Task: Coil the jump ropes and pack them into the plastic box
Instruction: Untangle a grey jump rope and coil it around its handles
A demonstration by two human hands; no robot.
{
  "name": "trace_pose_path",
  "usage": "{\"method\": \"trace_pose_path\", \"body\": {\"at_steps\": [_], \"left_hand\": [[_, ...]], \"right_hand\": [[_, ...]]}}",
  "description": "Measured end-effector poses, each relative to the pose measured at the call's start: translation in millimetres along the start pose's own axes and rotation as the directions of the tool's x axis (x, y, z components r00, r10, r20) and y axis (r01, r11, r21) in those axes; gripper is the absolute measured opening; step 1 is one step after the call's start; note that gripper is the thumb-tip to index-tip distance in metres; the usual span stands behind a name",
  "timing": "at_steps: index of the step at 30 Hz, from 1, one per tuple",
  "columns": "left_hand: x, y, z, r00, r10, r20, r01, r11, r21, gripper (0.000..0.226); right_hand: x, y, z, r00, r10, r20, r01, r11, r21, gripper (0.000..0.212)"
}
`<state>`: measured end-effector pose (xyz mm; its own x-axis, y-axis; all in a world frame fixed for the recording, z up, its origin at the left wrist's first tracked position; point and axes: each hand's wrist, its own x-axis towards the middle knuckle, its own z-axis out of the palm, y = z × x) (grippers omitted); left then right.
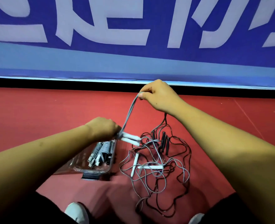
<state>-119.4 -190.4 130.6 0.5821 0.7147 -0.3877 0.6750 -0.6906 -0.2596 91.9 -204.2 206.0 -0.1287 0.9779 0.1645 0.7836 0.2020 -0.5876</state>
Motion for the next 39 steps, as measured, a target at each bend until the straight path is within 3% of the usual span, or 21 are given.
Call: {"method": "trace_pose_path", "body": {"at_steps": [4, 8, 10, 13, 17, 20, 22, 25, 29, 32, 35, 39], "left_hand": [[-6, 27, -21, 0.974, 0.224, -0.042, -0.226, 0.973, -0.052, 0.022], [-14, 32, -39, 0.942, 0.301, -0.15, -0.333, 0.896, -0.295, 0.041], [-21, 37, -49, 0.935, 0.25, -0.252, -0.343, 0.82, -0.459, 0.049], [-26, 40, -53, 0.929, 0.139, -0.343, -0.352, 0.62, -0.701, 0.042], [-27, 33, -55, 0.938, 0.015, -0.348, -0.306, 0.512, -0.803, 0.026], [-26, 24, -59, 0.913, -0.134, -0.385, -0.299, 0.423, -0.855, 0.022], [-24, 14, -60, 0.886, -0.239, -0.396, -0.311, 0.325, -0.893, 0.027], [-21, -8, -58, 0.881, -0.261, -0.394, -0.334, 0.245, -0.91, 0.035], [-11, -37, -47, 0.878, -0.357, -0.317, -0.21, 0.307, -0.928, 0.024], [-5, -53, -40, 0.854, -0.426, -0.298, -0.066, 0.481, -0.874, 0.028], [-5, -70, -30, 0.847, -0.436, -0.305, 0.133, 0.728, -0.673, 0.03], [-4, -63, -18, 0.886, -0.396, -0.242, 0.302, 0.887, -0.349, 0.031]], "right_hand": [[4, 22, -4, 0.998, 0.047, -0.031, -0.048, 0.998, -0.029, 0.018], [8, 43, -5, 0.993, 0.107, -0.041, -0.108, 0.994, -0.018, 0.016], [9, 51, -2, 0.991, 0.125, -0.041, -0.125, 0.992, -0.001, 0.017], [10, 59, 4, 0.989, 0.15, -0.018, -0.15, 0.989, 0.016, 0.02], [0, 59, 10, 0.969, 0.164, 0.182, -0.185, 0.977, 0.107, 0.031], [-10, 50, 16, 0.884, 0.23, 0.407, -0.255, 0.967, 0.008, 0.025], [-11, 45, 21, 0.837, 0.263, 0.479, -0.274, 0.961, -0.049, 0.028], [-14, 40, 27, 0.74, 0.256, 0.622, -0.352, 0.936, 0.033, 0.032], [-17, 29, 31, 0.717, 0.184, 0.672, -0.332, 0.938, 0.098, 0.036], [-20, 16, 27, 0.76, 0.129, 0.638, -0.262, 0.958, 0.118, 0.034], [-27, -6, 19, 0.821, 0.003, 0.571, -0.014, 1.0, 0.015, 0.023], [-33, -33, 12, 0.893, -0.135, 0.428, 0.153, 0.988, -0.007, 0.023]]}}
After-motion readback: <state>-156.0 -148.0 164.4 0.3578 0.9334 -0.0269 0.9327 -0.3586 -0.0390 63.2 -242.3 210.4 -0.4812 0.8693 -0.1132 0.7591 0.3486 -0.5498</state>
